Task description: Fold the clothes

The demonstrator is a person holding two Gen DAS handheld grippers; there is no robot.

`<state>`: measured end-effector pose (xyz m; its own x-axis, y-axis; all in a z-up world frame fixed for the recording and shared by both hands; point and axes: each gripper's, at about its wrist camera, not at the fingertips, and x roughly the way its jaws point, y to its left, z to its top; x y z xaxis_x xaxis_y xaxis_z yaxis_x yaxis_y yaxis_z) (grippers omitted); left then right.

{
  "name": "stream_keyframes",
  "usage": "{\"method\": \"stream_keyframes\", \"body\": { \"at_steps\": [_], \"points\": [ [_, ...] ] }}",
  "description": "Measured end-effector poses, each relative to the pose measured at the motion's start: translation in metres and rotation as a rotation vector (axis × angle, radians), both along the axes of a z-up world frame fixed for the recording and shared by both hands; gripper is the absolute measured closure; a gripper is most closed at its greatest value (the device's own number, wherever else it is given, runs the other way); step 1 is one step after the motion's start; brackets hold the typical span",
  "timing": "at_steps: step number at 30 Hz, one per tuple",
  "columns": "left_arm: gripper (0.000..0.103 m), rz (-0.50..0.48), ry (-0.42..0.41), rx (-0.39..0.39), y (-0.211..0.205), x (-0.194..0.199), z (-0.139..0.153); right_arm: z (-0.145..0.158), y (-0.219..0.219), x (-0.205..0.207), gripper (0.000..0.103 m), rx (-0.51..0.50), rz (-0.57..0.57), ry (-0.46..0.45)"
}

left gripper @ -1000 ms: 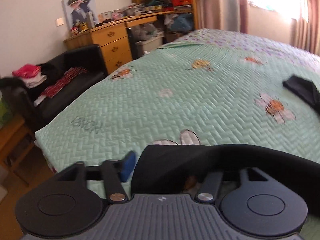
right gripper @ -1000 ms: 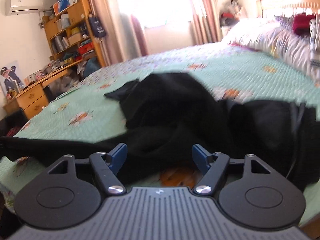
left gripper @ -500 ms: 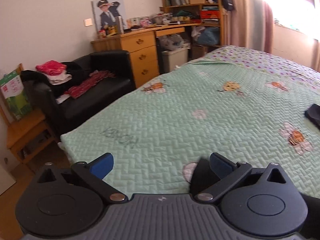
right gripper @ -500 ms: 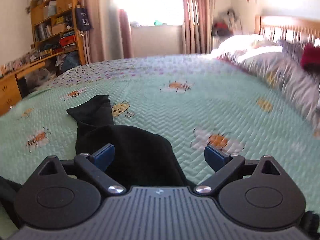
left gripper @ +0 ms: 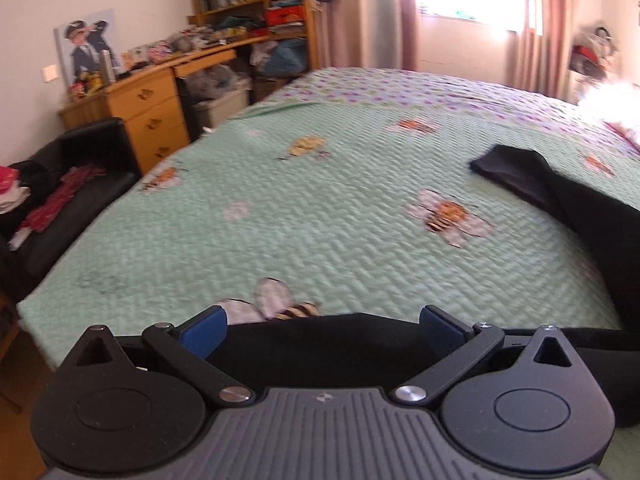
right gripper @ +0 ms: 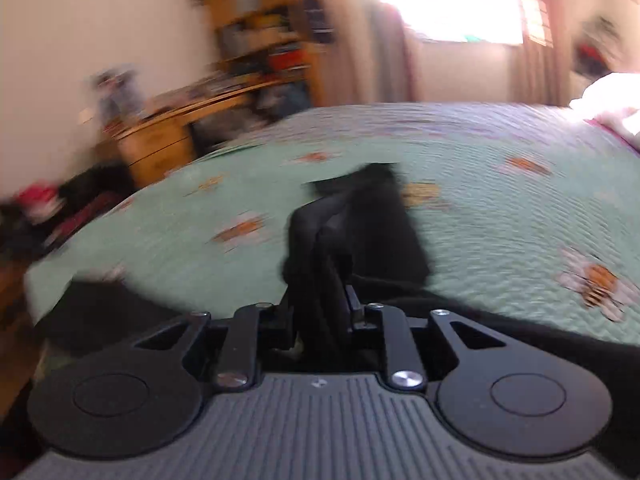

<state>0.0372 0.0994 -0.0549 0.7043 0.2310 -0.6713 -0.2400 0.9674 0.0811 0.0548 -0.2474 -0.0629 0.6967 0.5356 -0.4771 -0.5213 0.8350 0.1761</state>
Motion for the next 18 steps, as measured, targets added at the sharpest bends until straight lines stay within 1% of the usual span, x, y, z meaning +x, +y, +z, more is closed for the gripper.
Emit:
{"method": "stream_keyframes", "body": {
  "at_steps": [1,4,6,7,10,12,14,16,18],
  "points": [
    [0.001,-0.030,0.008,-0.012,-0.009,0.003,-0.004,-0.005,0.004,-0.018,0.090,-0.008,0.062,0.015],
    [0.001,-0.138,0.033,-0.030,-0.045,0.014,-0.018,-0.023,0.006,-0.062,0.091,-0.011,0.143,0.089],
    [0.001,-0.212,0.050,-0.048,-0.071,0.024,-0.025,-0.031,0.002,-0.079,0.091,-0.024,0.121,0.106],
    [0.001,-0.252,0.054,-0.076,-0.084,0.029,-0.027,-0.033,-0.002,-0.084,0.092,-0.007,0.108,0.114],
    [0.001,-0.353,0.064,-0.170,-0.115,0.043,-0.029,-0.035,-0.003,-0.095,0.092,0.002,0.085,0.110],
    [0.001,-0.408,0.067,-0.222,-0.134,0.054,-0.029,-0.040,-0.005,-0.095,0.092,0.019,0.068,0.121],
    [0.001,-0.439,0.072,-0.275,-0.147,0.069,-0.026,-0.045,-0.007,-0.092,0.092,0.030,0.049,0.135],
    [0.001,-0.472,0.107,-0.361,-0.160,0.090,-0.026,-0.046,-0.008,-0.088,0.092,0.029,0.032,0.126],
    [0.001,-0.479,0.145,-0.405,-0.176,0.112,-0.029,-0.046,-0.006,-0.087,0.092,0.035,0.023,0.117]
  ]
}}
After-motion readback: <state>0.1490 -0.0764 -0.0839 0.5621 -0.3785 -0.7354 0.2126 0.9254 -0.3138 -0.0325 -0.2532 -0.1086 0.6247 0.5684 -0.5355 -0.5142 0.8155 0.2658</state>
